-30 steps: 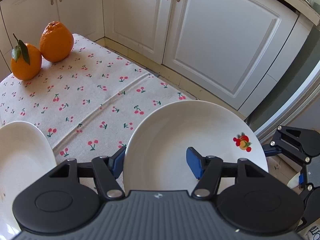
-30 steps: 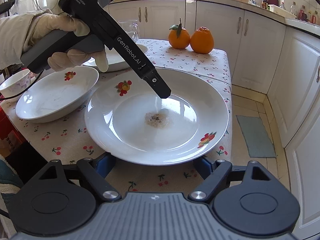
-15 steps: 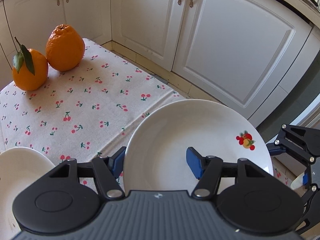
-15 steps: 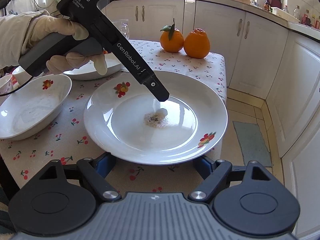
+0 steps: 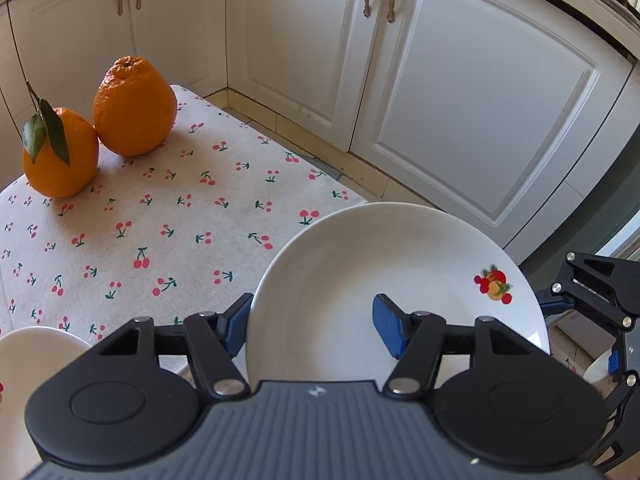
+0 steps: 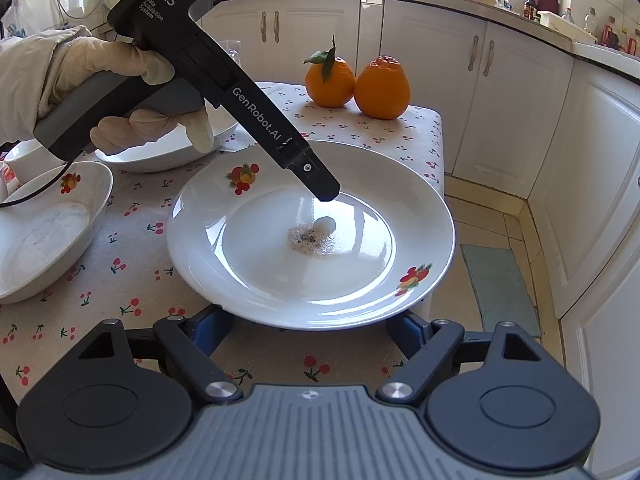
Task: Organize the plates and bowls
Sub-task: 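Lift the stained plate with the left gripper and carry it across the table, then lower the stained plate onto the cloth and open the left gripper, then reach the right gripper to the large flower plate and grasp its rim, then lift the flower plate with the right gripper and carry it toward the stained plate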
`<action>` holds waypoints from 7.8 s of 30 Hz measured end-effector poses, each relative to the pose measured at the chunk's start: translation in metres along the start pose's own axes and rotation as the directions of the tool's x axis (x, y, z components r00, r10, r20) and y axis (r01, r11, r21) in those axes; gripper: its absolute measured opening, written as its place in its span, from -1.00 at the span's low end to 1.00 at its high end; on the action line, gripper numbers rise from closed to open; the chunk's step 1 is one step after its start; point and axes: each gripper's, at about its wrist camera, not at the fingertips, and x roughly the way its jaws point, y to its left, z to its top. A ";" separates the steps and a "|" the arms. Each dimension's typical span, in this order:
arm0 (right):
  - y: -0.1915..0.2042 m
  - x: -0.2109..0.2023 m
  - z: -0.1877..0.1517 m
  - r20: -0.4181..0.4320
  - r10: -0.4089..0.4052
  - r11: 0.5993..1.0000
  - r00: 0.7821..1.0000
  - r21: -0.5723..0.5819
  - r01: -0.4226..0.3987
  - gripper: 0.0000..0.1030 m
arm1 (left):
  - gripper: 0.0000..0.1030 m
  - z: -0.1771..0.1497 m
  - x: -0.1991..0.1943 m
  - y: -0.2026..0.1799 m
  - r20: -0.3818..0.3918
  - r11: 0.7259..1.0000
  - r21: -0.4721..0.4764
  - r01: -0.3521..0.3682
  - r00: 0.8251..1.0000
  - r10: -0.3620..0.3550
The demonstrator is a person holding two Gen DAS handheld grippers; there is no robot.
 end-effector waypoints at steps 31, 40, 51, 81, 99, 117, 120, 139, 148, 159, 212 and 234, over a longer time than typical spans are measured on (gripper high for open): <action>-0.002 -0.009 0.002 0.026 0.005 1.000 1.000 0.017 -0.005 1.00 | 0.75 0.002 -0.007 -0.001 0.022 0.998 0.023 -0.052 0.998 0.051; 0.004 -0.010 0.002 0.013 -0.008 1.000 1.000 0.003 0.008 1.00 | 0.77 -0.002 -0.023 -0.005 0.056 0.998 0.015 -0.065 0.996 0.064; 0.016 -0.032 0.001 0.026 -0.052 0.999 0.998 0.015 0.051 1.00 | 0.84 -0.014 -0.077 -0.018 0.125 0.997 -0.030 -0.071 0.989 0.074; 0.109 -0.103 -0.027 0.188 -0.026 0.992 0.982 0.130 0.001 1.00 | 0.84 -0.239 -0.211 -0.108 0.268 0.917 -0.136 -0.375 0.877 0.399; 0.128 -0.053 -0.005 0.060 0.205 0.970 0.977 0.117 -0.211 1.00 | 0.84 -0.289 -0.187 -0.074 0.152 0.898 -0.245 -0.365 0.901 0.408; 0.141 0.004 0.024 -0.084 0.376 0.927 0.923 0.045 -0.374 1.00 | 0.98 -0.285 -0.177 -0.068 0.163 0.901 -0.289 -0.323 0.911 0.379; 0.138 0.011 0.031 -0.100 0.402 0.916 0.910 0.027 -0.401 1.00 | 0.97 -0.284 -0.177 -0.069 0.163 0.900 -0.286 -0.328 0.909 0.383; 0.128 0.059 0.085 -0.218 0.486 0.863 0.846 -0.032 -0.504 0.76 | 0.84 -0.278 -0.176 -0.072 0.170 0.906 -0.263 -0.331 0.909 0.381; 0.124 0.073 0.104 -0.279 0.492 0.852 0.825 -0.038 -0.521 0.51 | 0.84 -0.275 -0.174 -0.072 0.168 0.908 -0.258 -0.331 0.910 0.380; 0.129 0.087 0.120 -0.342 0.497 0.834 0.797 -0.065 -0.548 0.48 | 0.84 -0.275 -0.174 -0.072 0.166 0.907 -0.258 -0.332 0.910 0.381; 0.053 0.033 0.120 -0.213 0.455 0.887 0.865 0.028 -0.460 0.48 | 0.81 -0.197 -0.165 -0.072 0.161 0.970 -0.058 -0.235 0.957 0.241; -0.053 0.017 0.097 -0.121 0.323 0.939 0.939 0.168 -0.302 0.48 | 0.81 -0.119 -0.102 -0.080 0.153 0.992 0.064 -0.113 0.983 0.103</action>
